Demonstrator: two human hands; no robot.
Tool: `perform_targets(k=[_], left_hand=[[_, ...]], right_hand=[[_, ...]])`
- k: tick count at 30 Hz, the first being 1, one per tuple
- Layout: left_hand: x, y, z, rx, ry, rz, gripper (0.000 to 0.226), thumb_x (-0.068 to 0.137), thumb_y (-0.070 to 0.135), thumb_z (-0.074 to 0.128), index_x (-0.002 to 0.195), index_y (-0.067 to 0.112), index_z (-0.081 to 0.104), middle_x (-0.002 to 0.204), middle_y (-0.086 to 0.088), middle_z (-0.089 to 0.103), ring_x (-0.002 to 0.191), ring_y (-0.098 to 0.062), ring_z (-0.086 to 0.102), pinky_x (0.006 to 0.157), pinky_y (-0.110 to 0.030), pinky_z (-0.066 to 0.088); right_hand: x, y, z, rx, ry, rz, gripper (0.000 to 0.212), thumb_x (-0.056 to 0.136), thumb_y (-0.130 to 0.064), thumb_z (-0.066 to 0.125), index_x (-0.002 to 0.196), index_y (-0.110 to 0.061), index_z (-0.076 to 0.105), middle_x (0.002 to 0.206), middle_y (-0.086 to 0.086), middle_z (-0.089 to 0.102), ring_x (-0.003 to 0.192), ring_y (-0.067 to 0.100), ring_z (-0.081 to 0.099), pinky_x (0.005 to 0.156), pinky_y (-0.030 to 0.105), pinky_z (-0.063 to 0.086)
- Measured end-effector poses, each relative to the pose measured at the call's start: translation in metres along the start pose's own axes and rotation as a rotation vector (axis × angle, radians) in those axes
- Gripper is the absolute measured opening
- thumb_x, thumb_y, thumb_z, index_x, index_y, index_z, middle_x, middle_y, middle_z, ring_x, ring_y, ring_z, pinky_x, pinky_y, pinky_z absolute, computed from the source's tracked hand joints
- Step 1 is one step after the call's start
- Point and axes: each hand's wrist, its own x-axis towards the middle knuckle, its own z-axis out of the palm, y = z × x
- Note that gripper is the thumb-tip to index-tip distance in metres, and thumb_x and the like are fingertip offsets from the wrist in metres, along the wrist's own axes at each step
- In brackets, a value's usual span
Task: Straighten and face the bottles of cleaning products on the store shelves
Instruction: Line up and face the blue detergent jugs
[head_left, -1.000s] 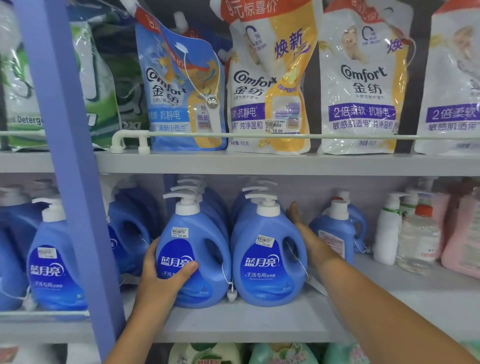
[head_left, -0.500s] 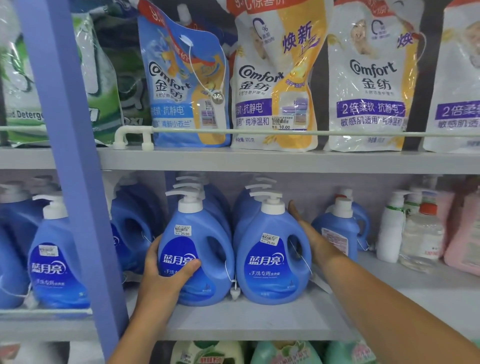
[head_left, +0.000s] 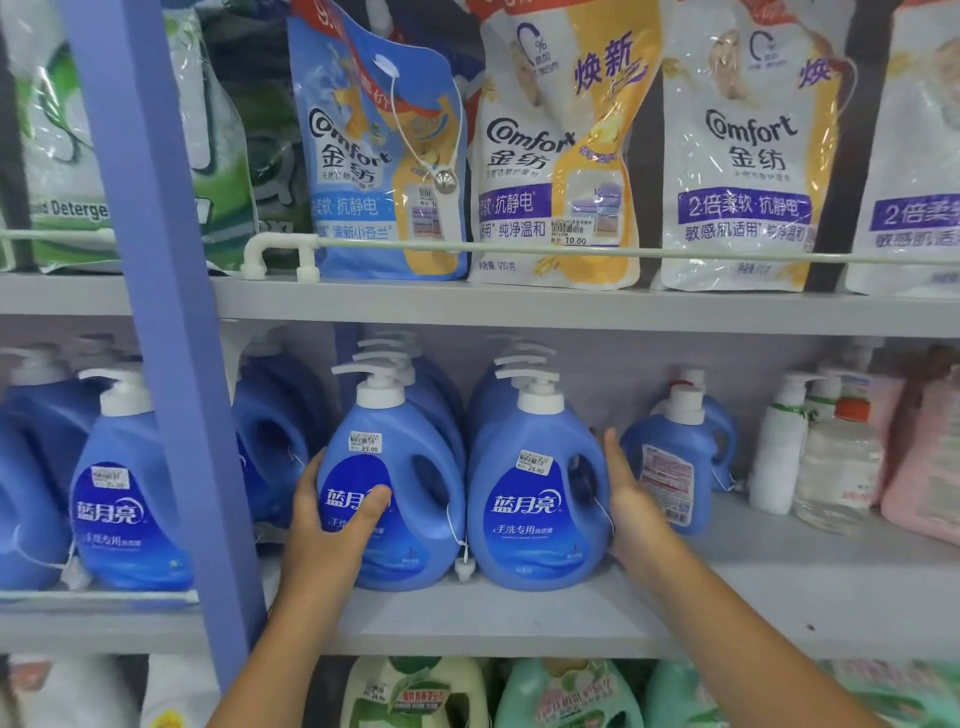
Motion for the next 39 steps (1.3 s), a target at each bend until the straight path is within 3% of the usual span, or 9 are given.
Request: perform_targets(k=[4,10,17,20,23,27,32,35,39], left_hand=[[0.001,0.002,0.0,-0.014,0.008,-0.018,0.057,0.075,0.053,0.083,0.105,0.08,0.043,0.118,0.027,0.063,0.105,0.002,0.064,0.087,-0.032,0.056],[0.002,0.003,-0.005,-0.045,0.002,-0.035,0.068,0.057,0.068,0.083,0.114,0.077,0.046,0.112,0.033,0.066,0.104,0.003,0.066,0.084,-0.031,0.056],[0.003,0.004,-0.006,-0.043,-0.017,-0.035,0.073,0.055,0.072,0.083,0.118,0.075,0.047,0.11,0.038,0.065,0.098,0.006,0.068,0.076,-0.024,0.057],[0.003,0.003,-0.006,-0.043,-0.004,-0.051,0.07,0.054,0.073,0.084,0.113,0.077,0.047,0.107,0.037,0.065,0.102,0.0,0.068,0.069,-0.02,0.058],[0.003,0.003,-0.005,-0.043,0.001,-0.079,0.059,0.065,0.062,0.084,0.107,0.079,0.047,0.105,0.036,0.065,0.103,-0.002,0.067,0.061,-0.013,0.056],[0.002,0.005,-0.004,-0.027,0.013,-0.086,0.054,0.077,0.05,0.084,0.104,0.079,0.047,0.107,0.033,0.066,0.1,-0.002,0.068,0.066,-0.018,0.057],[-0.001,0.013,-0.005,-0.054,-0.013,-0.091,0.053,0.058,0.065,0.082,0.098,0.08,0.05,0.098,0.039,0.066,0.089,0.009,0.068,0.056,-0.011,0.055],[-0.002,0.015,-0.004,-0.059,-0.006,-0.074,0.055,0.053,0.066,0.08,0.098,0.078,0.051,0.105,0.03,0.066,0.093,0.002,0.069,0.058,-0.012,0.056],[-0.004,0.009,-0.005,-0.014,-0.008,-0.015,0.082,0.061,0.054,0.094,0.126,0.066,0.045,0.128,0.022,0.059,0.114,-0.005,0.063,0.087,-0.033,0.06]], right_hand=[[0.0,0.0,0.001,-0.023,0.0,0.027,0.046,0.088,-0.066,0.063,0.094,-0.023,0.077,0.092,0.001,0.081,0.089,0.021,0.076,0.079,0.035,0.057],[-0.003,0.001,0.003,-0.025,-0.034,0.053,0.039,0.094,-0.059,0.061,0.1,-0.023,0.076,0.101,0.006,0.08,0.106,0.031,0.072,0.102,0.049,0.054],[-0.007,-0.003,0.003,-0.107,-0.083,0.065,0.066,0.06,-0.078,0.068,0.098,-0.025,0.077,0.099,0.006,0.08,0.098,0.026,0.075,0.091,0.042,0.057],[-0.013,-0.004,0.001,-0.201,-0.047,0.002,0.057,0.075,-0.081,0.057,0.099,-0.032,0.076,0.089,-0.011,0.079,0.09,0.011,0.074,0.077,0.028,0.057],[-0.024,0.008,-0.003,-0.328,-0.126,-0.242,0.066,0.077,-0.081,0.061,0.131,-0.043,0.061,0.109,-0.022,0.073,0.094,-0.011,0.068,0.065,0.008,0.053],[-0.03,0.018,-0.004,-0.299,-0.186,-0.394,0.09,0.061,-0.067,0.088,0.137,-0.034,0.053,0.118,-0.022,0.069,0.108,-0.001,0.069,0.073,0.018,0.059],[-0.035,0.016,-0.003,-0.271,-0.189,-0.415,0.059,0.071,-0.051,0.089,0.121,-0.046,0.06,0.115,-0.02,0.071,0.106,0.003,0.07,0.07,0.02,0.06],[-0.042,0.012,-0.001,-0.268,-0.186,-0.431,0.049,0.073,-0.043,0.086,0.114,-0.055,0.061,0.116,-0.019,0.071,0.108,0.004,0.07,0.071,0.02,0.06],[-0.059,0.015,-0.003,-0.297,-0.18,-0.45,0.083,0.056,-0.055,0.097,0.126,-0.057,0.051,0.123,-0.027,0.064,0.112,-0.003,0.066,0.074,0.02,0.06]])
